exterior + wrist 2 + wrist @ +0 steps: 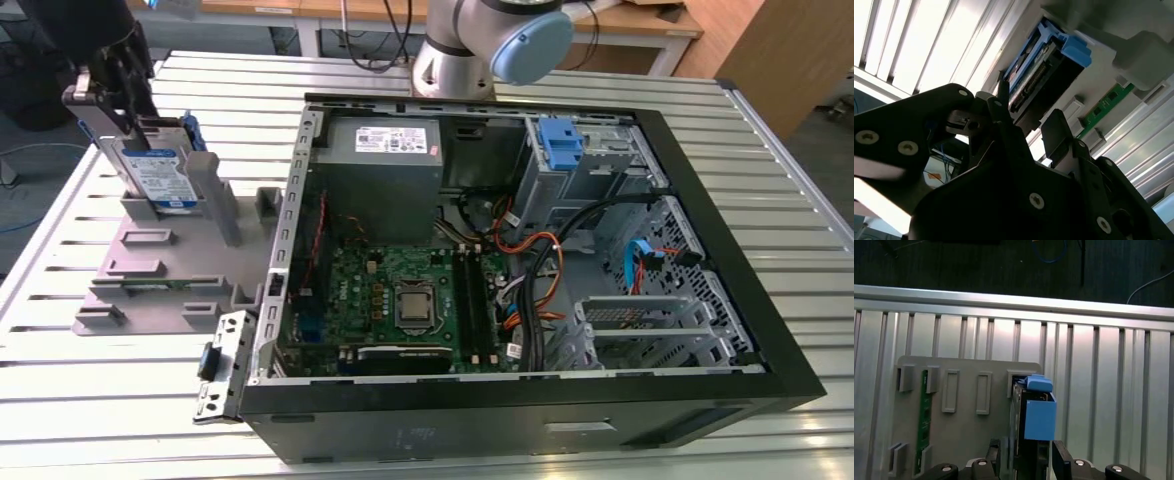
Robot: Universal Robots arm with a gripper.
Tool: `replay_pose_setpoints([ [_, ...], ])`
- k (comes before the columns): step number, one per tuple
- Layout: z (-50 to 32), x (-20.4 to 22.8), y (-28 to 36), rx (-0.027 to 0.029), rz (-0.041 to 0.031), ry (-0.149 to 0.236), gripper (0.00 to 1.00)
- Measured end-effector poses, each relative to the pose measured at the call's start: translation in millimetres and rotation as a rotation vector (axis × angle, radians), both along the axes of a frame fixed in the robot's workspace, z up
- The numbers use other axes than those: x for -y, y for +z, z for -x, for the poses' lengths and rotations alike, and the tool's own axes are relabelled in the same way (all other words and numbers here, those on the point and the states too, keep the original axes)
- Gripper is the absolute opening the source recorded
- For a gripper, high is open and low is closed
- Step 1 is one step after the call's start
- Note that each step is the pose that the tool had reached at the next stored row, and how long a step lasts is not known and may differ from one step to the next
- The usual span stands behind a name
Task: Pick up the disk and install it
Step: 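Pick up the disk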
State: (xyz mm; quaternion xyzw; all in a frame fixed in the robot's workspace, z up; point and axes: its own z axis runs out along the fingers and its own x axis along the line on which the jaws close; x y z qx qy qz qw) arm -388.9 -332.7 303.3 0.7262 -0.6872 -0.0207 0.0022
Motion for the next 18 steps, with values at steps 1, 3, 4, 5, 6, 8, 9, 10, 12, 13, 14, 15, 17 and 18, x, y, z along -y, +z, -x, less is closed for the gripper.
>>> replay_pose_setpoints([
  [1,0.0,0.0,-1.0,0.0,0.0,0.005,0.53],
  [3,0.0,0.0,-1.7,-0.0003,0.0002,0.009,0.53],
  [4,0.0,0.0,-1.8,-0.0004,0.0002,0.009,0.53],
  [5,0.0,0.0,-1.8,-0.0004,0.0002,0.01,0.53],
  [6,0.0,0.0,-1.9,-0.0002,0.0001,0.01,0.53],
  [8,0.0,0.0,-2.0,-0.0001,0.0001,0.01,0.53],
  [9,0.0,0.0,-2.0,-0.0001,0.0,0.01,0.53],
  [10,0.1,0.0,-2.1,-0.0001,-0.0024,0.01,0.53],
  [12,0.0,-0.1,-2.2,0.0001,-0.0113,0.01,0.53],
  [13,0.0,-0.1,-2.1,0.0002,-0.0113,0.009,0.53],
  [14,0.0,-0.1,-2.1,0.0002,-0.0114,0.009,0.53],
  [15,0.0,0.0,-2.1,0.0,-0.0114,0.01,0.53],
  [17,0.0,0.0,-2.0,0.0,-0.0114,0.01,0.53],
  [18,0.0,0.0,-2.0,-0.0001,-0.0114,0.01,0.53],
])
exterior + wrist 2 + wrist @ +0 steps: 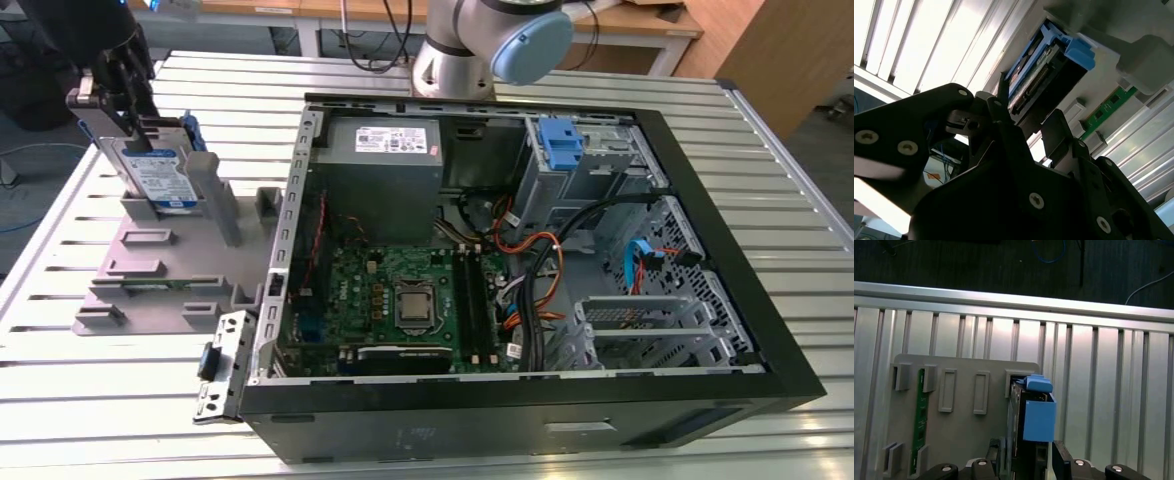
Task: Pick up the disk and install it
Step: 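Pick up the disk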
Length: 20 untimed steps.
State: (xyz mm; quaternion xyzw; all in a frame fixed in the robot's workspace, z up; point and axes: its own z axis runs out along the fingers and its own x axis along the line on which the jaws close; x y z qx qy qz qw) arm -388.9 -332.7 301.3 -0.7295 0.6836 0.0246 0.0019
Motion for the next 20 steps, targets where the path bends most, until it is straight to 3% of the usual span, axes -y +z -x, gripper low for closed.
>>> replay_pose_setpoints([
  [8,0.0,0.0,-0.2,0.0,0.0,0.0,0.51],
  [9,0.0,0.0,-0.3,0.0,0.0,0.0,0.45],
  [20,0.0,0.8,-0.3,0.0,0.0,0.0,0.45],
])
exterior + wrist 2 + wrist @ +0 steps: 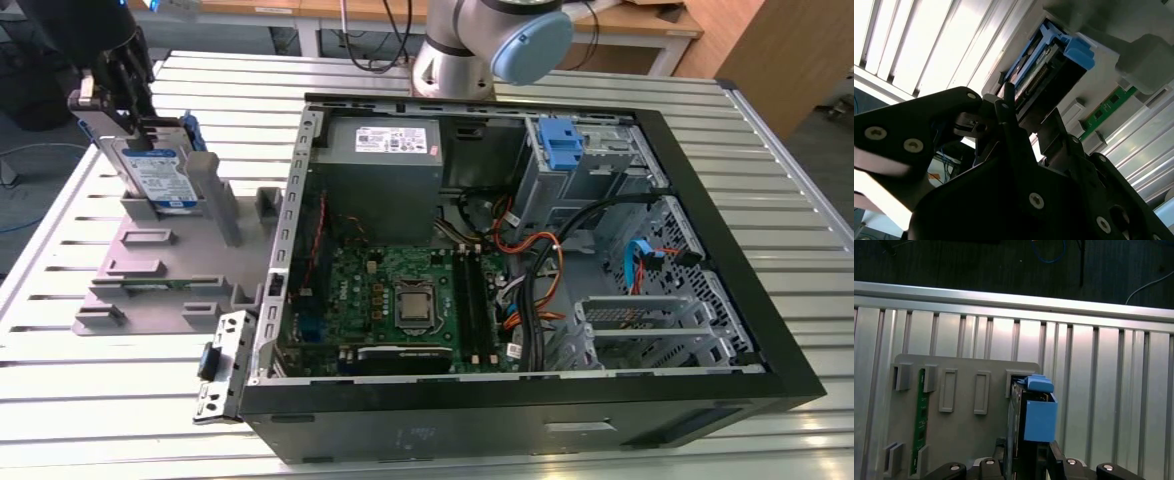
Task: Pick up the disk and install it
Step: 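Pick up the disk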
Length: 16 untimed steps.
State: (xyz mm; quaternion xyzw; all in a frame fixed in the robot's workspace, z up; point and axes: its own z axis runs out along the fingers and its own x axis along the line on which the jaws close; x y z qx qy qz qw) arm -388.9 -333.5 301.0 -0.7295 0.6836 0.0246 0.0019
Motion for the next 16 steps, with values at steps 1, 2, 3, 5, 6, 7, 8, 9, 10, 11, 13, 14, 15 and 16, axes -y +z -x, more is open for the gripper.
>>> replay_pose_setpoints([
  [1,0.0,0.0,0.0,0.0,0.0,0.0,0.45],
  [2,0.0,0.1,0.0,0.0,0.0,0.0,0.45],
  [3,0.0,0.1,0.0,0.0,0.0,0.0,0.45],
  [5,0.0,0.2,0.0,0.0,0.0,0.0,0.45],
  [6,0.0,0.3,0.0,0.0,0.0,0.0,0.45],
  [7,0.0,0.3,0.0,0.0,0.0,0.0,0.43],
  [8,0.0,0.4,0.0,-0.0001,0.0,0.0,0.43],
  [9,0.0,0.4,0.0,0.0,0.0,0.0,0.36],
  [10,0.0,0.5,0.0,0.0,0.0,0.0,0.36],
  [11,0.0,0.5,0.0,0.0,0.0,0.0,0.36],
  [13,0.0,0.6,0.0,0.0,0.0,0.0,0.36],
  [14,0.0,0.6,0.0,0.0001,0.0,0.0,0.36],
  [15,0.0,0.7,0.0,0.0,0.0001,0.0,0.36],
  [16,0.0,0.7,0.0,0.0,0.0,0.0,0.36],
])
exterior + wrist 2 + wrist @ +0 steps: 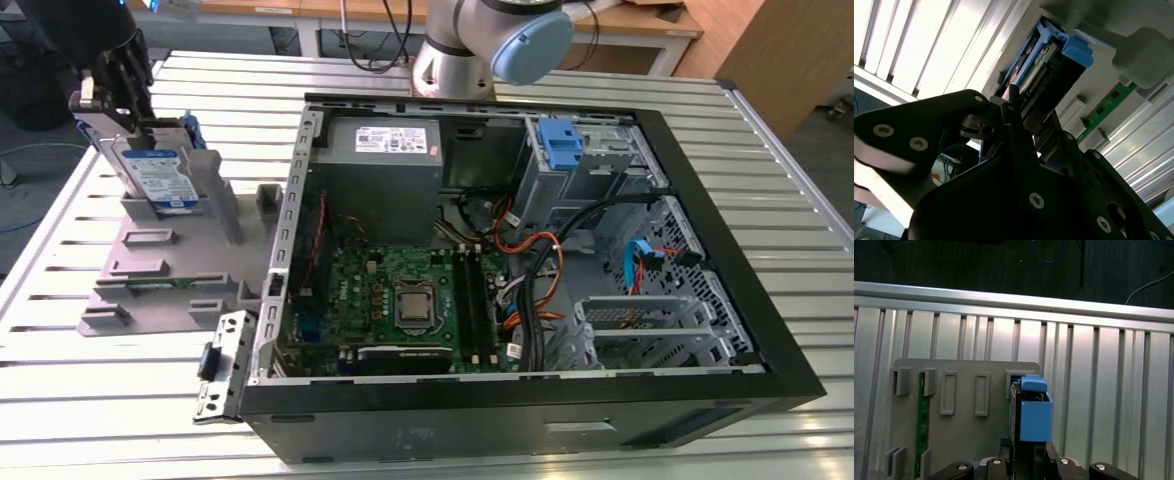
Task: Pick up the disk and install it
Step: 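Pick up the disk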
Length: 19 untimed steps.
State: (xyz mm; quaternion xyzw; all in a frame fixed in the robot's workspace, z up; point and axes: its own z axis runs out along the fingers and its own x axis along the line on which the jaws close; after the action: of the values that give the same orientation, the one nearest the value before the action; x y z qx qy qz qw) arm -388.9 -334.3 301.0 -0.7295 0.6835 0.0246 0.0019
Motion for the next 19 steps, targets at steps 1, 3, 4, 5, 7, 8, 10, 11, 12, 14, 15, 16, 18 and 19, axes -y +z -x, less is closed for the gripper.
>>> replay_pose_setpoints([
  [1,0.0,0.0,0.0,0.0,0.0,0.0,0.36],
  [3,0.0,0.1,0.0,0.0,0.0,0.0,0.35],
  [4,0.0,0.2,0.0,0.0,-0.0001,0.0,0.35],
  [5,0.0,0.2,0.0,0.0,-0.0001,0.0,0.35],
  [7,0.0,0.3,0.0,0.0,-0.0001,0.0,0.35],
  [8,0.0,0.3,0.0,0.0,0.0,-0.002,0.35],
  [10,0.0,0.3,-0.2,0.0,0.0,-0.033,0.35],
  [11,0.0,0.3,-0.2,0.0,0.0,-0.051,0.35],
  [12,0.0,0.3,-0.2,-0.0001,0.0,-0.06,0.35],
  [14,0.0,0.3,-0.3,0.0,0.0,-0.06,0.35],
  [15,0.0,0.3,-0.3,0.0,0.0,-0.06,0.35],
  [16,0.0,0.3,-0.3,0.0,0.0,-0.06,0.35],
  [18,0.0,0.3,-0.3,0.0,0.0,-0.081,0.35],
  [19,0.1,0.3,-0.3,0.0,0.0,-0.099,0.35],
])
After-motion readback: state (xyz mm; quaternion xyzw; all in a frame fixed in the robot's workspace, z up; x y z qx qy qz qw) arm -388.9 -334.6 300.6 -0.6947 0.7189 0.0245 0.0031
